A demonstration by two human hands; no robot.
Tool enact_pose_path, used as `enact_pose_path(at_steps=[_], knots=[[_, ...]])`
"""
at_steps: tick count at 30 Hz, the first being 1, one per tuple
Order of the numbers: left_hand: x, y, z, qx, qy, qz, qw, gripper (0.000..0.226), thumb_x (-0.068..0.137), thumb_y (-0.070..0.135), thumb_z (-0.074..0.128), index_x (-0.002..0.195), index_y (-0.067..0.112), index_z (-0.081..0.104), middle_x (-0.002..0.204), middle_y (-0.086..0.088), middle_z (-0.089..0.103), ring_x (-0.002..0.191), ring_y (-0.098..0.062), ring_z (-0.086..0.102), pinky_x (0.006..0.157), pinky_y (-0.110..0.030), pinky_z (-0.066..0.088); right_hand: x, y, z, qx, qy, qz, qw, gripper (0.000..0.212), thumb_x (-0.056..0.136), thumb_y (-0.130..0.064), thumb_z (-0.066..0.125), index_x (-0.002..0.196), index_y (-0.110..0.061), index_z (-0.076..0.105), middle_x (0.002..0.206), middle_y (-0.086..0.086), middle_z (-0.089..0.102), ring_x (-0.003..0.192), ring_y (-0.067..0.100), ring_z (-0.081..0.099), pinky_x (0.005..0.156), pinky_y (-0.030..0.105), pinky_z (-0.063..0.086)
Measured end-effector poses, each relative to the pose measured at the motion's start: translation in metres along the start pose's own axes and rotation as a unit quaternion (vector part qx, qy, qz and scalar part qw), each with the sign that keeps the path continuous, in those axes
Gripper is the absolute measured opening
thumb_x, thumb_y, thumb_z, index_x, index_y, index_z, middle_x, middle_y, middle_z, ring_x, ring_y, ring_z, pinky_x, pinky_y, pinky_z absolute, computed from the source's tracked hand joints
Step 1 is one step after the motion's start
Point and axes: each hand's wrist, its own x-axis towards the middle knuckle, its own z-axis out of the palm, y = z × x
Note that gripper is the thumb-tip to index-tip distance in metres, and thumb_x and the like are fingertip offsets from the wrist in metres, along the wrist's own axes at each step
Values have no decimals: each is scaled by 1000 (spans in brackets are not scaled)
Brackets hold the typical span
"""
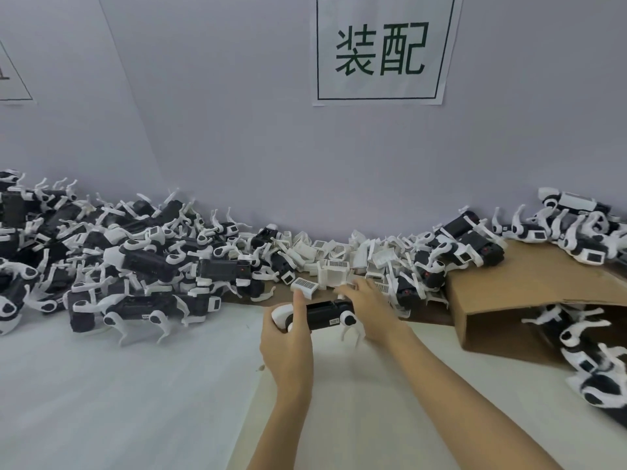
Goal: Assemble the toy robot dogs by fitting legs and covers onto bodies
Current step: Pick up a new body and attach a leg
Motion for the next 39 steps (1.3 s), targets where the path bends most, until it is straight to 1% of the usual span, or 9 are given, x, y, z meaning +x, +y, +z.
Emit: enact_pose_path(at_steps=[5,10,15,21,25,29,34,36,39], knots=[[-6,3,1,-5,-21,5,1000,36,95,57,72,91,22,68,90,-5,74,88,-32,72,88,-52,60,-31,11,-15,140,129,-29,981,48,104,-14,59,148,-31,54,145,2,45,133,21,47,108,37,45],[-14,8,7,-18,-79,10,997,39,98,51,71,97,13,70,89,-8,74,73,-22,69,63,-29,55,-106,19,-40,322,213,-18,922,44,98,-31,68,140,-39,59,128,-7,56,111,10,61,93,20,54],[-32,10,18,-10,-174,20,984,34,100,46,71,100,13,71,79,4,70,69,-7,65,58,-18,52,-164,25,-44,505,242,80,825,38,99,-16,69,128,-41,68,132,-15,64,104,10,71,86,18,53],[-48,9,18,64,-283,54,955,31,100,48,71,94,18,72,80,-11,68,67,-14,62,59,-16,48,-170,25,-57,677,221,147,686,26,104,-16,55,117,-21,77,113,4,72,110,29,66,102,42,48],[-52,7,18,79,-312,51,945,30,100,48,71,93,19,72,73,0,62,65,-12,61,55,-13,45,-175,32,-55,555,210,150,791,36,95,-16,74,122,-39,68,119,-12,70,105,21,71,88,32,54],[-51,4,18,94,-325,49,940,32,101,47,69,93,16,71,74,-2,62,65,-14,62,55,-14,45,-173,35,-56,644,130,164,736,61,88,-5,79,140,-28,57,123,-7,74,119,12,68,97,31,51],[-49,2,18,99,-327,30,939,36,100,50,69,95,14,73,75,-3,64,66,-13,63,58,-15,47,-180,44,-63,379,142,130,905,47,85,-44,82,125,-55,59,93,-15,66,82,2,67,69,15,53],[-49,1,18,105,-329,29,938,37,99,51,69,96,14,73,75,-3,64,66,-12,63,58,-15,47,-182,49,-61,371,127,122,912,48,90,-48,76,130,-59,51,64,-6,61,53,10,61,56,21,52],[-49,1,17,110,-340,39,933,41,98,53,68,97,12,72,75,-2,63,66,-11,62,57,-13,46,-182,52,-63,428,108,115,890,46,98,-34,71,134,-53,49,56,0,64,49,25,67,63,37,61]])
